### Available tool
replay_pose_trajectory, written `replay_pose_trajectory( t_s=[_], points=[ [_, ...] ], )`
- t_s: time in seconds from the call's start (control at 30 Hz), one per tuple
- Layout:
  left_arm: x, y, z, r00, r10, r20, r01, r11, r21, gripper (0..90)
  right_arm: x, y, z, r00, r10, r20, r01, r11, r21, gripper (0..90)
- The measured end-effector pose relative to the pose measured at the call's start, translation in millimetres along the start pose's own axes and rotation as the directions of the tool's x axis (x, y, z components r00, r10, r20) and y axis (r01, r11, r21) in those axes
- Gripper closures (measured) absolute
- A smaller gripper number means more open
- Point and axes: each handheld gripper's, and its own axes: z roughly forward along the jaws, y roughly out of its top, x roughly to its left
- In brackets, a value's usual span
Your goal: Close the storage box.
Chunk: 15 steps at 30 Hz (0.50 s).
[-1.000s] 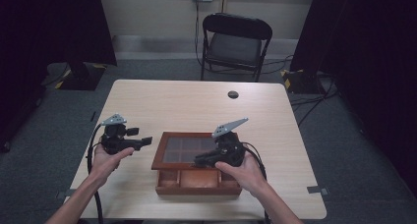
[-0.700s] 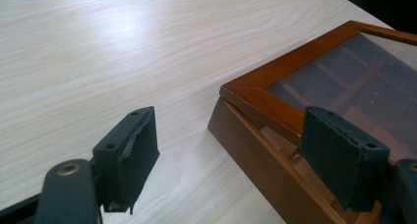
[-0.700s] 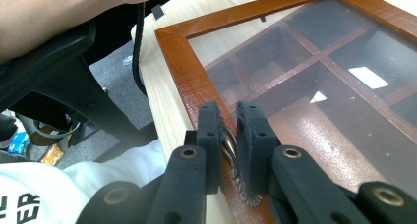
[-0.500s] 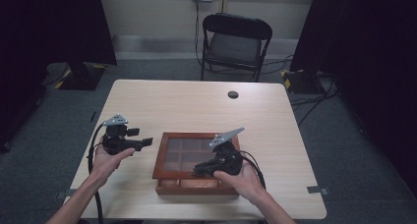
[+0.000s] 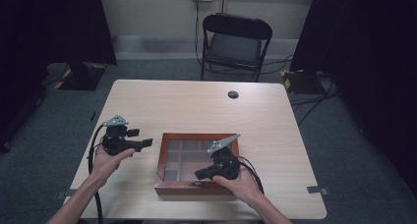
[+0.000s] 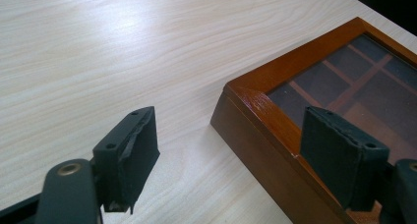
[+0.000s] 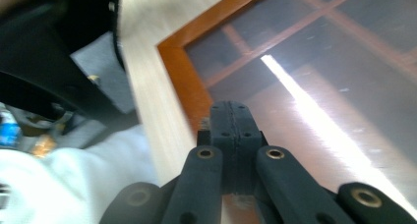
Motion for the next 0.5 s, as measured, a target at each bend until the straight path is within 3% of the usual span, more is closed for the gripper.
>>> replay_pose_trajectory(
  t_s=[0.1,0.17,0.27,0.37,0.5],
  points=[
    [-0.1,0.2,-0.5,1.0000,0.006,-0.002,-0.006,1.0000,0.001,22.2,-0.3,0.0,-2.4,0.9999,0.005,-0.011,-0.005,1.000,-0.028,86.3],
    [-0.3,0.3,-0.5,1.0000,0.000,-0.002,0.000,1.0000,0.000,22.2,-1.9,0.5,-3.6,0.9997,0.009,-0.022,-0.010,0.999,-0.037,79.1],
    [-0.5,0.8,-1.1,0.9999,-0.008,-0.007,0.008,0.9999,-0.007,22.2,-7.1,2.9,-12.6,0.9992,0.039,0.005,-0.039,0.995,-0.095,64.6],
    [1.5,0.9,-2.1,0.9998,-0.013,-0.014,0.013,0.9998,-0.012,22.2,-14.6,5.2,-26.0,0.9968,0.070,0.039,-0.063,0.985,-0.159,57.1],
    [3.4,0.7,-3.1,0.9993,-0.025,-0.028,0.024,0.9996,-0.012,22.2,-27.2,5.3,-47.0,0.9875,0.125,0.096,-0.100,0.969,-0.226,47.6]
  ],
)
